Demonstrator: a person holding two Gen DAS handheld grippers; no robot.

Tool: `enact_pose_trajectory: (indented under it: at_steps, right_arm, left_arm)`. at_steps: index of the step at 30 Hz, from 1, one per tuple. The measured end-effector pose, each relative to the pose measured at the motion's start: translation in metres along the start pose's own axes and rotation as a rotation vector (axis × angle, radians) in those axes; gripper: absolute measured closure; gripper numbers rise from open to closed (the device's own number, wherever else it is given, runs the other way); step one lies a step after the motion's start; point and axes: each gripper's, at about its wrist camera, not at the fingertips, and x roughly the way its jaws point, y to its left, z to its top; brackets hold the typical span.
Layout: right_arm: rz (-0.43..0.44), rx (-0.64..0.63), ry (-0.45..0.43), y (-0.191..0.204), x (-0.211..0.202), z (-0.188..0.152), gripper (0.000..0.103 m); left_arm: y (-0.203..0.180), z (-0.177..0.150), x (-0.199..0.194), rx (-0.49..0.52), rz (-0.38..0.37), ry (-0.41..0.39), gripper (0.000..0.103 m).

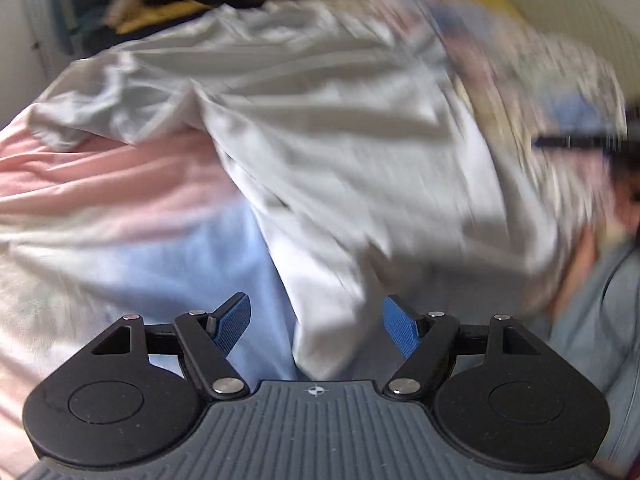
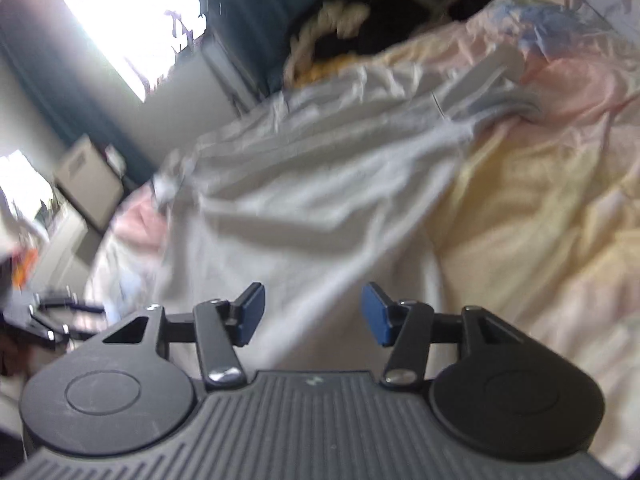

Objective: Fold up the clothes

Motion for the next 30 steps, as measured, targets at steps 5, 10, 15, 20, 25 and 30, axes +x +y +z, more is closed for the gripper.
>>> enact_pose_trajectory:
  at_steps: [5, 10, 15, 20, 25, 30]
  right_arm:
    - [-0.053, -0.021, 0.227, -0.018, -0.012, -0.012, 0.041]
    - [-0.140, -0.131, 0.398, -0.018, 0.006, -0.033, 0.041]
    - [-0.181, -0.155, 0.486, -0.021, 0.030, -0.035, 0.042]
    - [-0.164, -0.150, 0.526, -0.019, 0.042, -0.035, 0.075]
    - [-0.079, -0.175, 0.401, 0.003, 0.009, -0.018, 0.101]
    - [0.084, -0.050, 0.134, 0.004, -0.067, 0.026, 0.101]
  left_arm:
    - [-0.023, -0.002, 0.025, 0.150, 0.051, 0.120, 0.026]
    - [-0.033, -0.001, 0.040, 0.222, 0.076, 0.177, 0.027]
    - [-0.032, 0.000, 0.048, 0.225, 0.077, 0.190, 0.069]
    - [-0.013, -0.001, 0.031, 0.107, 0.034, 0.092, 0.098]
    - [0.020, -0.006, -0.023, -0.109, -0.127, -0.109, 0.099]
    - [0.072, -0.014, -0.074, -0.401, -0.388, -0.264, 0.099]
